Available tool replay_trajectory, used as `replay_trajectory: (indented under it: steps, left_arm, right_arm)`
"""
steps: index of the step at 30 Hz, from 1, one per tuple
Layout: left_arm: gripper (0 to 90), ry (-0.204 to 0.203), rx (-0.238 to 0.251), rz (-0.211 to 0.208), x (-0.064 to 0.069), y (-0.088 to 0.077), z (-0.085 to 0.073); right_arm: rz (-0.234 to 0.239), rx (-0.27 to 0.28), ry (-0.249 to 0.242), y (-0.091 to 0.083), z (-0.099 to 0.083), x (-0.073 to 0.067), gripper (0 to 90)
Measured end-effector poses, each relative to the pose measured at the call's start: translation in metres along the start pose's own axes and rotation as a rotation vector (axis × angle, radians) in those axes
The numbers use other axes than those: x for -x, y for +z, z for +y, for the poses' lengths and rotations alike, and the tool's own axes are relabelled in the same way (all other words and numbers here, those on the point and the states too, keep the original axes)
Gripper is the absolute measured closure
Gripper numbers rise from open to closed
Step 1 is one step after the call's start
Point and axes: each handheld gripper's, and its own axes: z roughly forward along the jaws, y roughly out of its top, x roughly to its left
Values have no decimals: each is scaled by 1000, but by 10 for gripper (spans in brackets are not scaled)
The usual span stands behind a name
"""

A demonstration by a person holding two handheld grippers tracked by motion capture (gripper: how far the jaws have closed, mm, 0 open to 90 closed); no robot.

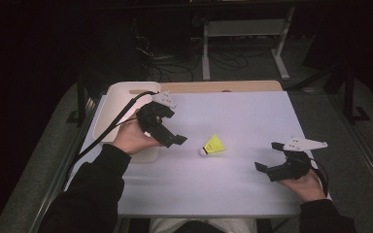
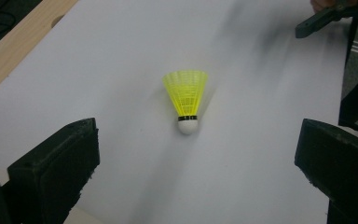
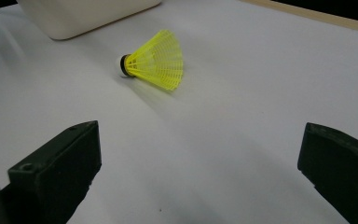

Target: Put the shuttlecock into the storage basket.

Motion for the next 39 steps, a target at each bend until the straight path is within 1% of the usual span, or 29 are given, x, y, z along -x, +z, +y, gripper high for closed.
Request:
replay_trajectory:
  steps: [8, 14, 21, 24, 25, 29, 30, 31, 34, 37, 38, 39]
  left_arm:
    - [0, -11, -7, -8, -2, 11, 2]
    - [0, -28, -15, -13, -3, 18, 2]
    - [0, -34, -23, -17, -4, 26, 3]
    - [0, -34, -23, -18, -5, 29, 3]
    - [0, -40, -18, -18, -4, 30, 4]
    - [0, -37, -34, -22, -5, 35, 4]
    - [0, -42, -32, -22, -4, 36, 4]
    - [0, -38, -36, -22, -4, 38, 4]
    - [0, -44, -36, -27, -4, 40, 4]
    - [0, -39, -41, -28, -3, 43, 4]
    - [0, -17, -62, -22, 0, 46, 7]
    - [0, -14, -60, -32, 2, 49, 10]
  right_arm:
    - [2, -1, 0, 0, 0, 0, 0]
    - [4, 0, -4, 0, 0, 0, 0]
    - [6, -1, -6, 0, 0, 0, 0]
    - [6, -1, -6, 1, 0, 0, 0]
    - [6, -1, -6, 1, 0, 0, 0]
    - [8, -3, -5, 1, 0, 0, 0]
    - [8, -3, -5, 1, 0, 0, 0]
    - [8, -2, -5, 1, 0, 0, 0]
    - [8, -4, -4, 1, 0, 0, 0]
    - [9, -5, -4, 1, 0, 0, 0]
    - [9, -5, -4, 1, 0, 0, 0]
    - [9, -4, -4, 1, 0, 0, 0]
